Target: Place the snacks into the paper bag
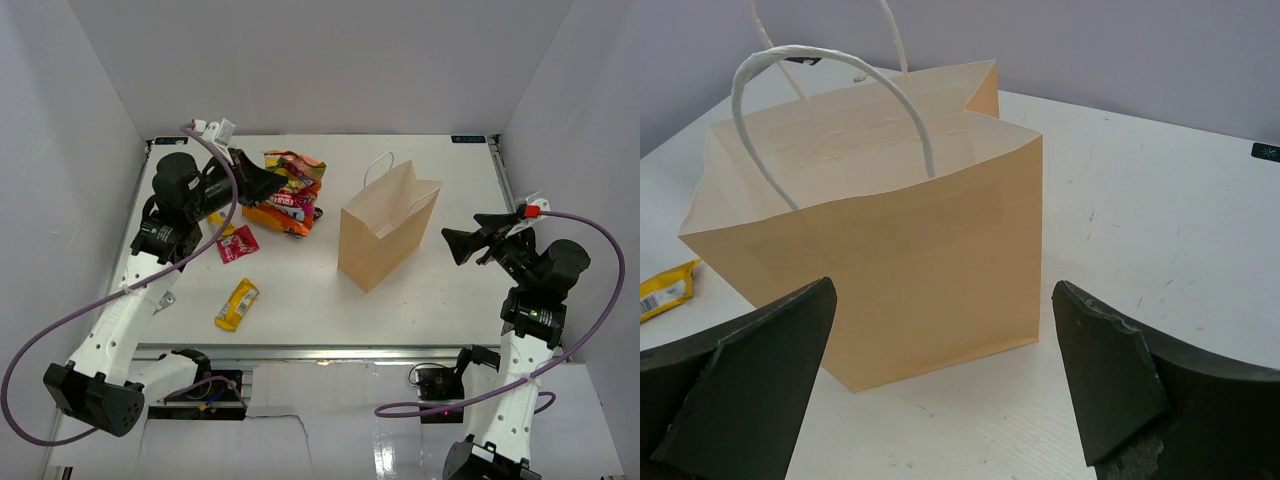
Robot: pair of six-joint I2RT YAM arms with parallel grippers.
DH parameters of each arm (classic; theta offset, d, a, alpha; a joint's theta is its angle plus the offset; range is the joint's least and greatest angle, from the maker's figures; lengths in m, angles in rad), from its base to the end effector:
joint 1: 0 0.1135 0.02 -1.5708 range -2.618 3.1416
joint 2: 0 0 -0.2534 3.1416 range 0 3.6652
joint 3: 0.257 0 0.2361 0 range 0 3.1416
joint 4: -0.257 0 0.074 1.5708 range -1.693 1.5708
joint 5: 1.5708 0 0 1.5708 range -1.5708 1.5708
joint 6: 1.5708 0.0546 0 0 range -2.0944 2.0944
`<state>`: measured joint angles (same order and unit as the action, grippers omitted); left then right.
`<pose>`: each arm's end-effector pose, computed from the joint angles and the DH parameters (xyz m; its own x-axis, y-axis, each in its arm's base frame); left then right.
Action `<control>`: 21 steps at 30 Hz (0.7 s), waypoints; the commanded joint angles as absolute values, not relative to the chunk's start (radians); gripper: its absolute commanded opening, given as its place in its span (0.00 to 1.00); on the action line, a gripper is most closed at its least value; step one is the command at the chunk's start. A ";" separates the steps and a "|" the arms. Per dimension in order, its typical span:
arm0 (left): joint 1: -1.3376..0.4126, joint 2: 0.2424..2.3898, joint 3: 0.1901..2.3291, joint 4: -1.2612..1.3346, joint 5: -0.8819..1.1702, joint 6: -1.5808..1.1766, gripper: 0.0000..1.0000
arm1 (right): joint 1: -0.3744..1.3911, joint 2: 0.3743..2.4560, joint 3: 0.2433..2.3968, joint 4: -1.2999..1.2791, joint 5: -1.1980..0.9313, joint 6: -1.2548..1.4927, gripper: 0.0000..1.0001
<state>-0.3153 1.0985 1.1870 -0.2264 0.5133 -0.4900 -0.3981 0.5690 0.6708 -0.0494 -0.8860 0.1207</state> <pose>0.2268 -0.1022 0.4024 -0.4601 -0.2812 -0.8422 0.5849 0.6177 -0.5257 0.1417 -0.0137 0.3386 -0.0084 0.0862 -0.9962 -0.4702 0.8789 0.0800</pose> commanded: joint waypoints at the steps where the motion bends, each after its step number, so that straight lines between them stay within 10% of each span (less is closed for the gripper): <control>1: -0.496 1.156 1.329 -0.140 0.493 -0.523 0.00 | -0.399 0.563 0.661 -0.012 -0.891 0.117 0.95; 16: -0.837 1.548 1.690 -0.130 -0.026 -0.367 0.00 | -0.397 0.561 0.660 -0.012 -0.888 0.115 0.95; 21: -0.903 1.627 1.720 -0.130 -0.083 -0.336 0.37 | -0.397 0.557 0.661 -0.012 -0.888 0.115 0.95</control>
